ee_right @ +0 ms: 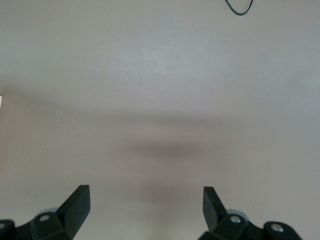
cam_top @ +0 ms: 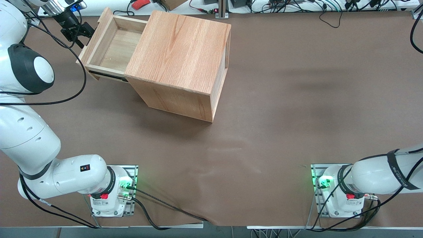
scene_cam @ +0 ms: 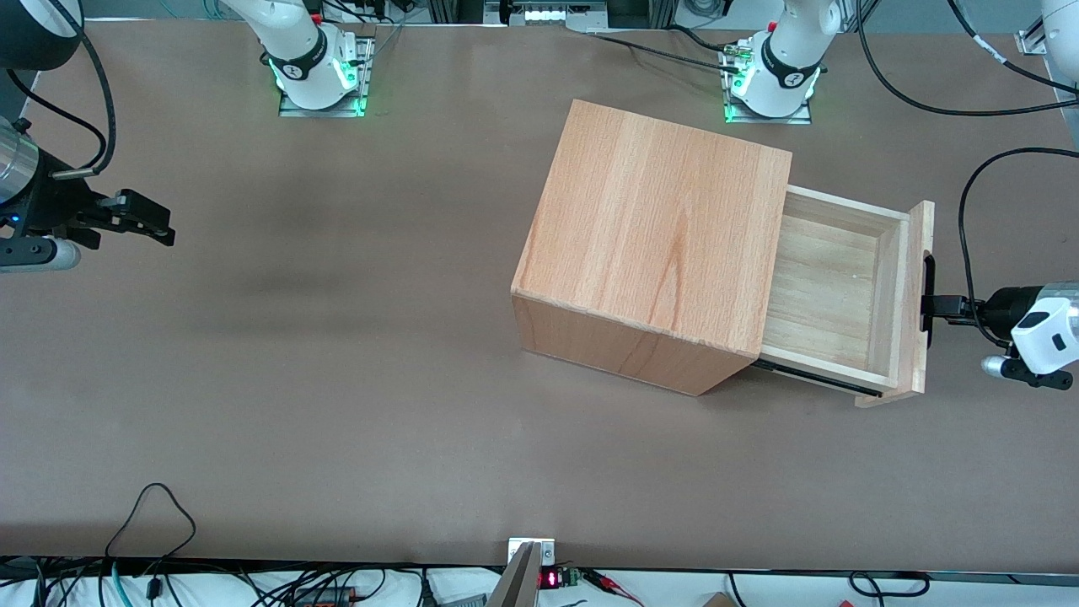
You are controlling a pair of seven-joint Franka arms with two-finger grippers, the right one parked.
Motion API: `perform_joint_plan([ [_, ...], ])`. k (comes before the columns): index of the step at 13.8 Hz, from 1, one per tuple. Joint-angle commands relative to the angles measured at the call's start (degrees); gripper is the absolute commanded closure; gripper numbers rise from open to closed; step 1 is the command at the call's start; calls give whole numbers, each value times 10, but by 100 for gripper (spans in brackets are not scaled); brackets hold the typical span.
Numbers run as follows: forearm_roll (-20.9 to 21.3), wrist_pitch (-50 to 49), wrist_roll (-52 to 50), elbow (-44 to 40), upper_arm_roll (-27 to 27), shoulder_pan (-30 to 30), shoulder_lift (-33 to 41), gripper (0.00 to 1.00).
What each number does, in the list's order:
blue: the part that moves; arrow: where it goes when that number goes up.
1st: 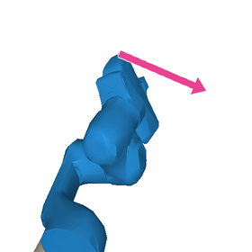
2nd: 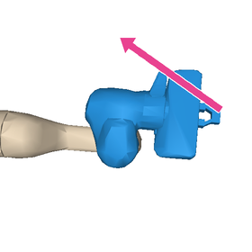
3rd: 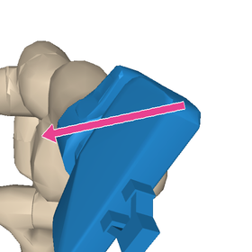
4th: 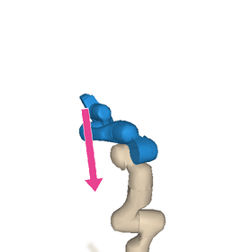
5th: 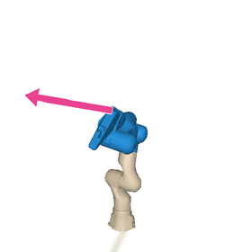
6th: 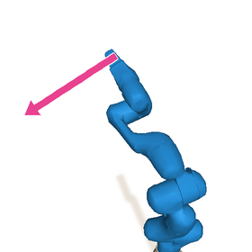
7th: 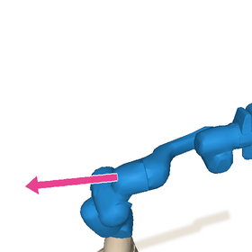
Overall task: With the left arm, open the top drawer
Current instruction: 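Hold the drawer open with the left gripper on the handle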
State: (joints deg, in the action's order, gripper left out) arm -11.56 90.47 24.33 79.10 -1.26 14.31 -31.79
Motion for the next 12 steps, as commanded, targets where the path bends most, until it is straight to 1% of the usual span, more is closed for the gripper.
perform_joint_plan([
  [1, 16, -3, 15, -30, 4, 27, -15, 0],
  [3, 17, -2, 17, -33, 3, 34, -20, 0],
  [5, 36, 5, 18, -36, 4, 40, -19, 0],
  [12, 36, 15, 26, -37, 4, 44, -25, 0],
])
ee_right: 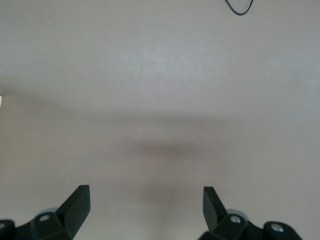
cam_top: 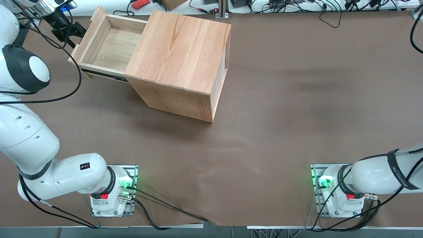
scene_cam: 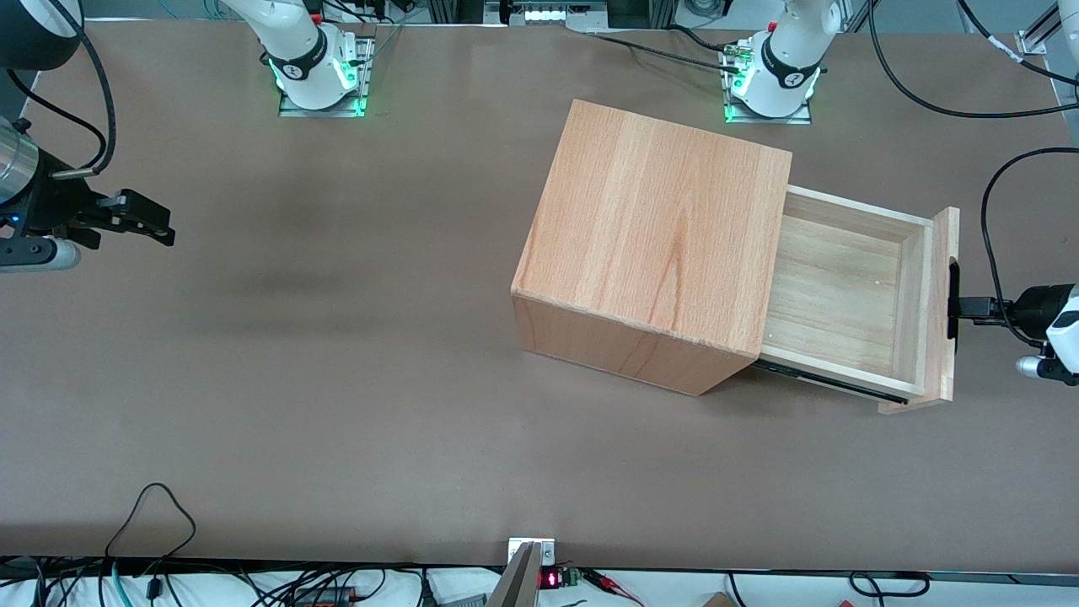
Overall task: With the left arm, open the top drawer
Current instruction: 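Hold the drawer open with the left gripper on the handle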
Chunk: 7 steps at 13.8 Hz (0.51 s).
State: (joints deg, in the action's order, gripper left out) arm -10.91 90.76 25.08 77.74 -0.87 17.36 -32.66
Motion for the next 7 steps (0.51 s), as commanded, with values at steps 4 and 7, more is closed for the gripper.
perform_joint_plan([
  [4, 24, 7, 12, -23, 4, 14, -12, 0],
  [7, 11, -10, 12, -23, 6, 15, -8, 0],
])
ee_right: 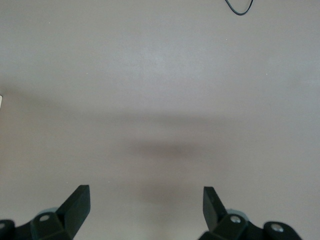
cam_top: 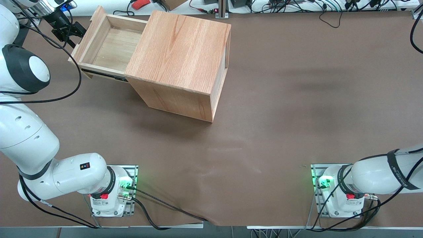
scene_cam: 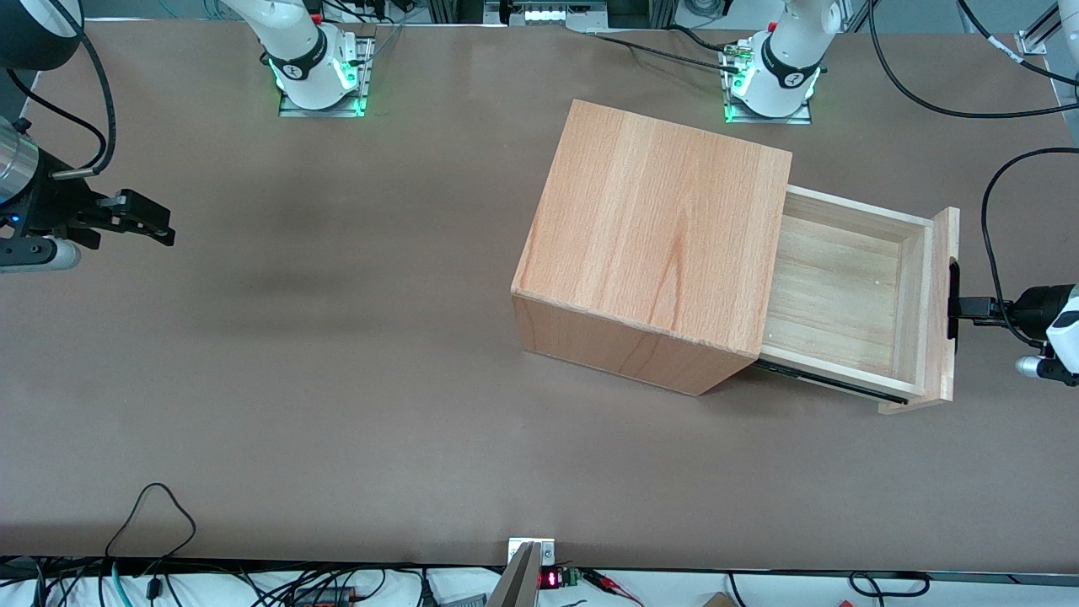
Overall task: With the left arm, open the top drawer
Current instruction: 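Hold the drawer open with the left gripper on the handle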
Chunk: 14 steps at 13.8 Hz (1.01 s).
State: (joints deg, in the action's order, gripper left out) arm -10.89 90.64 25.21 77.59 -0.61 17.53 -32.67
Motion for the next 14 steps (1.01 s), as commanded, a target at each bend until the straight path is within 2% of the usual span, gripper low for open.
perform_joint_plan([
  [1, 10, -12, 12, -23, 5, 14, -8, 0],
  [10, 0, -43, 7, -24, 9, 7, 8, 0],
  [14, 2, -67, 7, -57, 7, 8, 13, 0],
])
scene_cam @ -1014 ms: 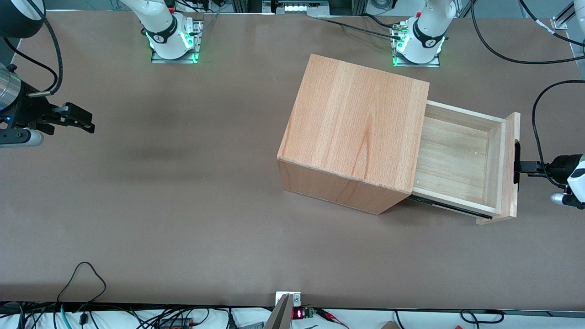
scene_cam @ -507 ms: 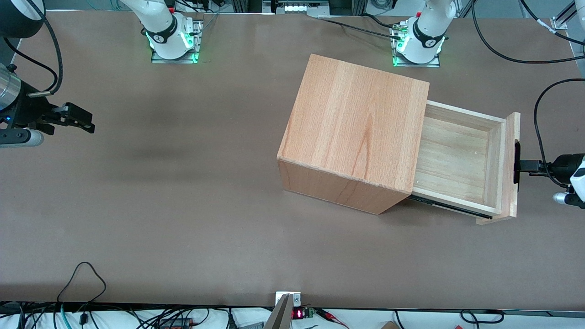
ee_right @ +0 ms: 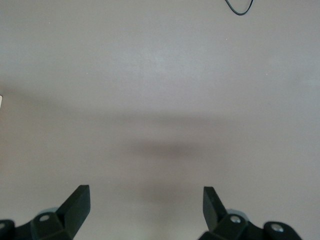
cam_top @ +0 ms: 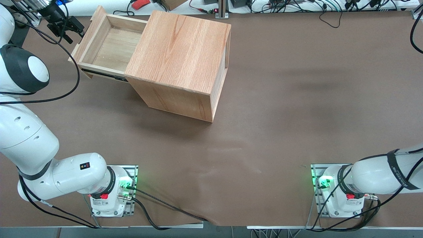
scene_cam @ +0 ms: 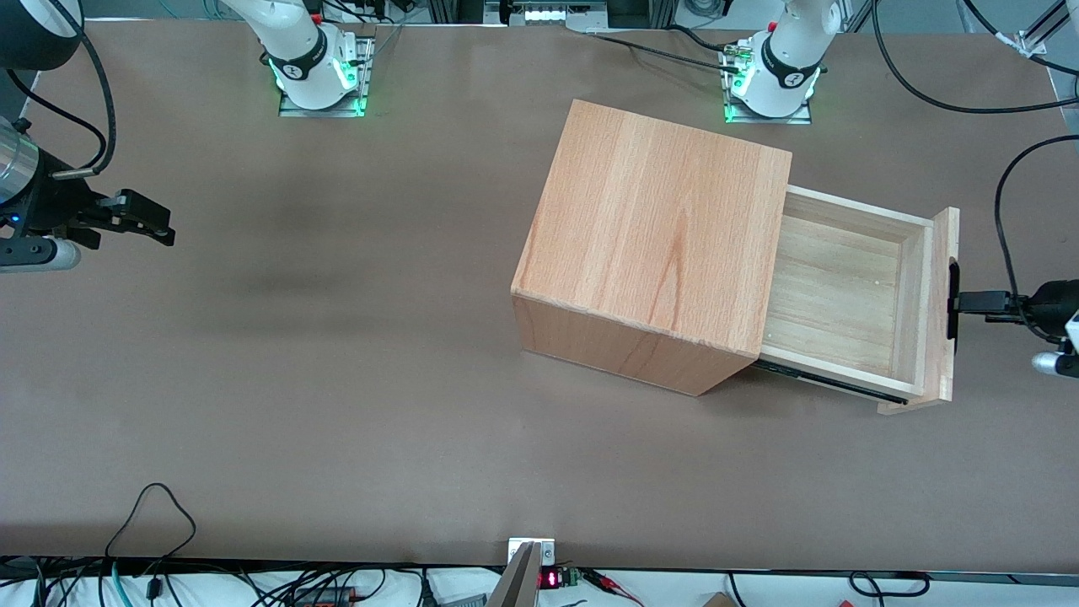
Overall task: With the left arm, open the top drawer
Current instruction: 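Hold the drawer open with the left gripper on the handle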
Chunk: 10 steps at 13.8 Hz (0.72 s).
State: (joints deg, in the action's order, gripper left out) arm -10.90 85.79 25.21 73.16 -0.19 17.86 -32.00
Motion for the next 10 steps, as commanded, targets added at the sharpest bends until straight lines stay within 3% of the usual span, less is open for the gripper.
perform_joint_plan([
  [1, 2, -19, 8, -14, 4, 4, 6, 0],
  [10, 18, -47, 11, -93, -3, 6, 11, 0],
])
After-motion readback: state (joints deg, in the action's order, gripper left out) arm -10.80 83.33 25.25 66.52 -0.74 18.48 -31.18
